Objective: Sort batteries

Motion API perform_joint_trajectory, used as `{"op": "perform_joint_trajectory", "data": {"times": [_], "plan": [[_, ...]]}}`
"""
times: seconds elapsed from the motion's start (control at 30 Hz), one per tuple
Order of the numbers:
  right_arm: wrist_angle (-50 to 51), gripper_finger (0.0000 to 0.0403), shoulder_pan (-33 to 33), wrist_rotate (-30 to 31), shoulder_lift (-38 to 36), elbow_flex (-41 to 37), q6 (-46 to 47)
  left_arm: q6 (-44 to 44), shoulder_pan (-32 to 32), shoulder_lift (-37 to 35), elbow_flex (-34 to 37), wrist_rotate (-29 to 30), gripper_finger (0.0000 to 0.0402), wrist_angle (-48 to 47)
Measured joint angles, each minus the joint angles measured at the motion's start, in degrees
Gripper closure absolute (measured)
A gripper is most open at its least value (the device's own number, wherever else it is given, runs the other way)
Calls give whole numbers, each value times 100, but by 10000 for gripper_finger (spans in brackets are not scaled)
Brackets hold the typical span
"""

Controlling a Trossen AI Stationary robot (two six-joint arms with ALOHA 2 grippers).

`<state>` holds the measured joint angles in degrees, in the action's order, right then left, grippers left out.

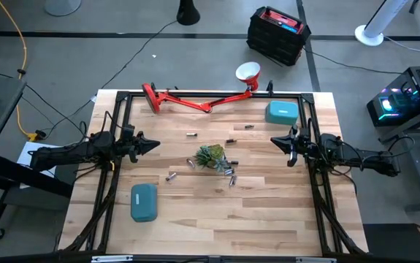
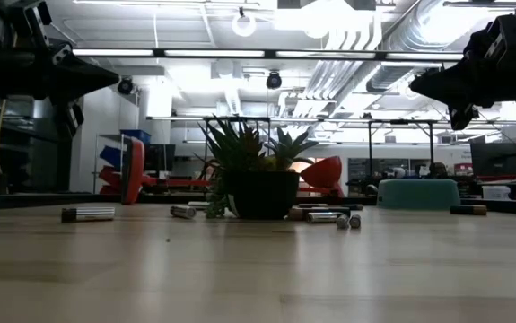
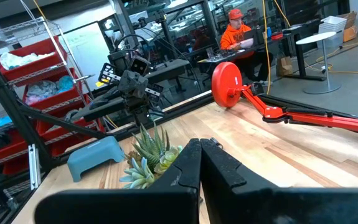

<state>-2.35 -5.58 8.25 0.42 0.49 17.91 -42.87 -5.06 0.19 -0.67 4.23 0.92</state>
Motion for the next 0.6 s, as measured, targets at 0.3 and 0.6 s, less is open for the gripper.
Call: {"op": "perform_joint_trajectory", "data": {"times": [0.3,0.6], "plan": [[0,402,1,0,0,0,0,0,1,0,-2,0,402,0],[0,402,0,8,0,0,-65,0,2,0,-2,0,401,-2]]}}
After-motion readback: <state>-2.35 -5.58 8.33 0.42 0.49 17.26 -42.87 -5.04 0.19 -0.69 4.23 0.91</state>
